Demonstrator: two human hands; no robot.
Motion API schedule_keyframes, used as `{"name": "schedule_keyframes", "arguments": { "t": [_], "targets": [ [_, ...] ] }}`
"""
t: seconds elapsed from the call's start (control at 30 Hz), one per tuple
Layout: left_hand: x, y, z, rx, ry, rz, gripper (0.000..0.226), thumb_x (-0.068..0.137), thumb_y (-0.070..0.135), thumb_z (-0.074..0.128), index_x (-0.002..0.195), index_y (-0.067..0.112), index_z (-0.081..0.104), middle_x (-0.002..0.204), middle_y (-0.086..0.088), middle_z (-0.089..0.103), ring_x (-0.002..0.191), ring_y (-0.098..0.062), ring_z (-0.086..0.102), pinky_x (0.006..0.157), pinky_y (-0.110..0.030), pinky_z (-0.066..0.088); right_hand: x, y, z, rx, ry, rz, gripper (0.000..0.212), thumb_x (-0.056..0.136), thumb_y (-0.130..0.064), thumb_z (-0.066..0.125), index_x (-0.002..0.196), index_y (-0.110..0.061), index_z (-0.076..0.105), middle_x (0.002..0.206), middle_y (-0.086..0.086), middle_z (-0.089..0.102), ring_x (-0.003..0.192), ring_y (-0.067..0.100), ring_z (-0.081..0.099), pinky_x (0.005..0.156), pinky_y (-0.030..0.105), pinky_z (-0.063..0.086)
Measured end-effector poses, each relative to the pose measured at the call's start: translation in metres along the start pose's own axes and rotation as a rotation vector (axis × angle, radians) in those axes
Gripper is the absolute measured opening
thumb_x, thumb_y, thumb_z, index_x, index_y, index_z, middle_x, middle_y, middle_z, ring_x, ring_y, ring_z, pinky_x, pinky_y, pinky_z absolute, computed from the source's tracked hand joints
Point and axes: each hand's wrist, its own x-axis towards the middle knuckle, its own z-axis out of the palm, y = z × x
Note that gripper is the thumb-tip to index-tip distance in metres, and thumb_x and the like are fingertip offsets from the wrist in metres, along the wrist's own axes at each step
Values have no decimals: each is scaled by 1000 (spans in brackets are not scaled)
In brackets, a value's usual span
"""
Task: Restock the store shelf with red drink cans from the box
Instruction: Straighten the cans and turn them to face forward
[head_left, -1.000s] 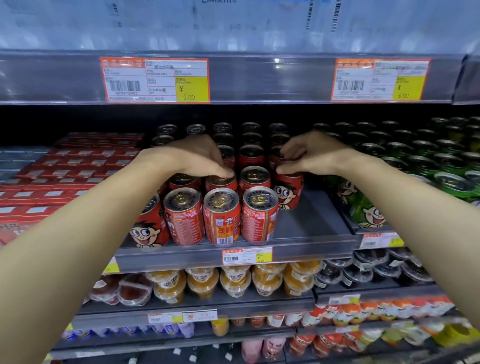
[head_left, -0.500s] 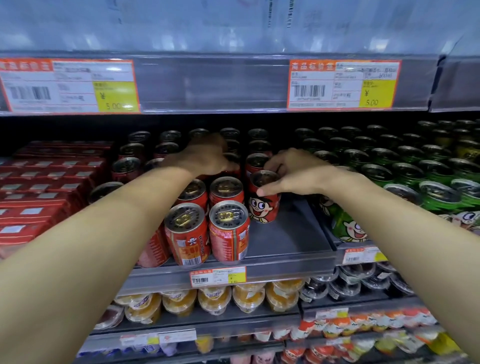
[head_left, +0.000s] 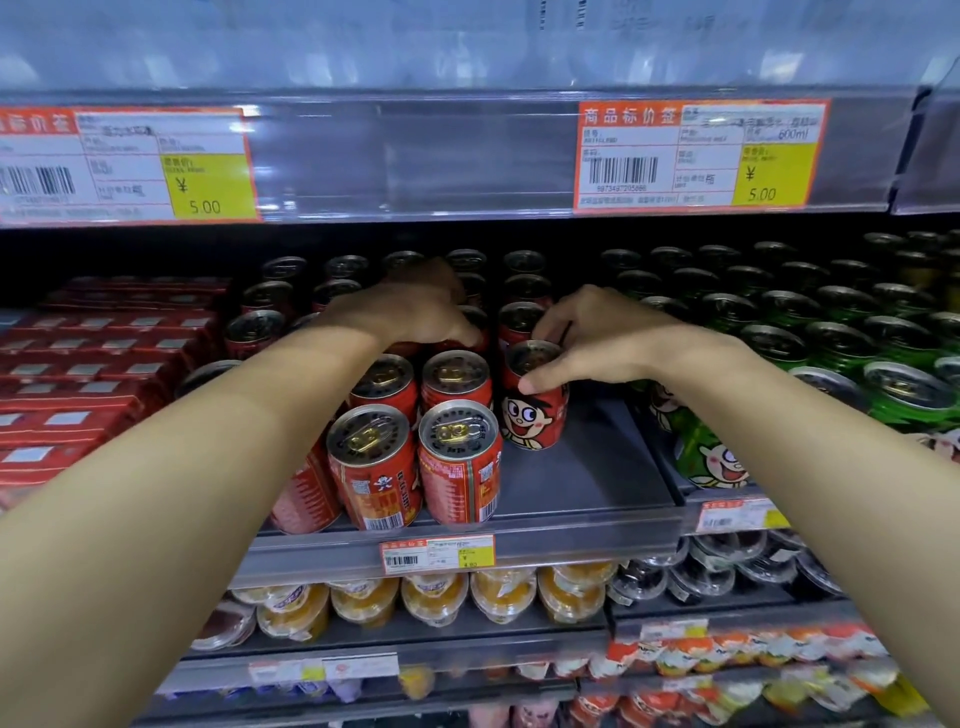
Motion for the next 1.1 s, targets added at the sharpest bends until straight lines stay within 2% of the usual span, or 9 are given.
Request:
{"name": "schedule_keyframes", "arguments": {
  "t": [0.07,0.2,0.53,0.6,0.67,0.73,0.8,0.97,1.1],
  "targets": [
    [-4,1,-2,10,-22,13,67,73,44,77,131,20,55,126,-2,57,108,-22,55,91,-38,50,-5,-4,-1,-28,-12,9,52,65,-49,88,107,-24,69,92,-13,65,80,1,59,63,18,40],
    [-12,4,-7,43,-81,30,57,76,42,74,124,15,59,119,-4,62,103,-21,58,93,-44,51,-18,-9,0,-99,-25,-15,48,67,-49,87,107,-27,71,84,-20,60,77,-3,55,61,17,40],
    [-16,7,-7,125,-143,56,55,89,44,62,135,15,52,134,-8,55,118,-25,53,96,-39,46,-45,-20,-2,-99,-102,-37,49,68,-46,86,110,-27,71,86,-20,63,81,-3,59,66,18,44],
    [-15,5,-7,117,-146,66,46,87,45,64,123,15,60,121,-7,61,106,-22,57,83,-35,48,-48,-21,-2,-103,-106,-30,53,67,-47,86,113,-27,70,87,-21,61,81,-3,58,66,18,43],
    [-13,3,-8,90,-127,71,31,84,44,70,96,16,65,99,-4,65,88,-19,60,68,-31,46,-50,-21,0,-106,-101,-28,56,68,-47,86,117,-28,68,88,-22,57,81,-3,56,65,17,41],
    [-12,3,-8,61,-110,71,28,82,41,72,75,18,58,79,-2,59,73,-16,56,57,-29,40,-53,-22,1,-97,-100,-27,56,69,-45,86,119,-27,67,88,-21,56,81,-2,56,66,16,41],
    [-13,4,-7,52,-101,70,32,82,40,73,69,18,53,73,-1,55,67,-15,52,54,-29,37,-55,-23,1,-71,-96,-19,57,68,-44,88,118,-27,68,88,-20,57,81,-1,56,68,17,43],
    [-16,3,-5,83,-98,83,34,86,43,67,99,12,63,102,-4,64,89,-18,59,67,-30,44,-62,-24,4,-55,-81,-15,55,68,-42,88,117,-27,68,88,-19,57,79,-2,56,67,14,44],
    [-19,3,-5,91,-89,81,44,88,44,64,116,11,64,111,-6,64,98,-21,59,80,-35,49,-65,-26,5,-52,-83,-21,54,68,-42,88,115,-26,68,88,-18,58,81,0,57,71,17,47]
  ]
}}
